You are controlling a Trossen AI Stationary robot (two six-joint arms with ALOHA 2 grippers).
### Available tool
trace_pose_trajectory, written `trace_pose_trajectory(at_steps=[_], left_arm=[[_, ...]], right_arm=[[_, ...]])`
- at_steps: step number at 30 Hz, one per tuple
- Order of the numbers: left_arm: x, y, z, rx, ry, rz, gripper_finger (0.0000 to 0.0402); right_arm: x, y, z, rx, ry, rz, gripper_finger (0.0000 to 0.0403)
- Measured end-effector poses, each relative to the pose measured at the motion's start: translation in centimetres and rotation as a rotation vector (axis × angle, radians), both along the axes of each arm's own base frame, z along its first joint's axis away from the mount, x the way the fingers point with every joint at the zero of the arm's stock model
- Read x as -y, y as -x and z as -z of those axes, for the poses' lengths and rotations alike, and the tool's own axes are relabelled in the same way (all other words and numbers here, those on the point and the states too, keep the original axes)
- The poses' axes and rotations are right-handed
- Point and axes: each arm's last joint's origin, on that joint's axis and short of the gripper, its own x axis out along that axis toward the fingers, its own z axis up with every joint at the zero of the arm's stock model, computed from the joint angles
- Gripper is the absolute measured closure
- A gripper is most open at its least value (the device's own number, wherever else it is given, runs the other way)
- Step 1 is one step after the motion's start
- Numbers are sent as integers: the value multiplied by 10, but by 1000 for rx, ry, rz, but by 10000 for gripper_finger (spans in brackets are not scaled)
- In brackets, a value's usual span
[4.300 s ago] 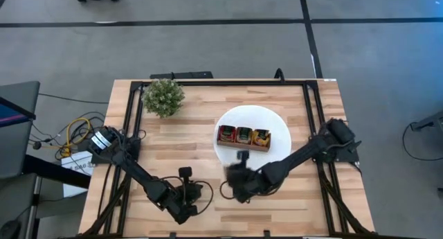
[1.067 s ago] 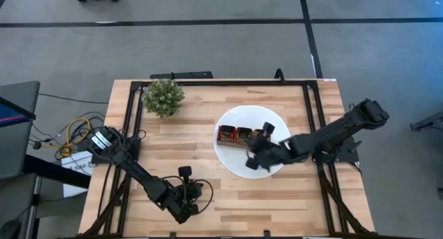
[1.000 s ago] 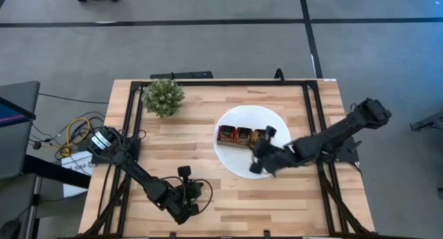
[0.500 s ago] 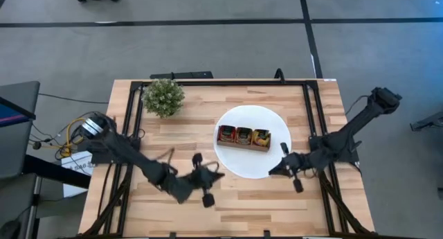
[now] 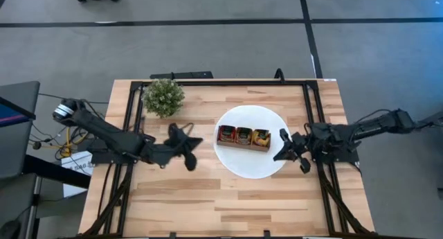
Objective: Pick & Place Tea
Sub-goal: Return to Home Position
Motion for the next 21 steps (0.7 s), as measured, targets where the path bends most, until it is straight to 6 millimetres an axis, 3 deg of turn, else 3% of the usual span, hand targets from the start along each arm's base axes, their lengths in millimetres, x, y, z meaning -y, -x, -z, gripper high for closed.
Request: trace_pose_trajectory(at_steps=[6, 11, 21], left_arm=[[-18, 48, 20, 62, 41, -73, 401], [-27, 75, 35, 100, 38, -115, 401], [-25, 102, 46, 132, -7, -111, 401]], right_arm=[[8, 10, 11, 20, -47, 48, 403], [5, 17, 19, 51, -56, -14, 403], [7, 33, 22, 66, -58, -63, 403]])
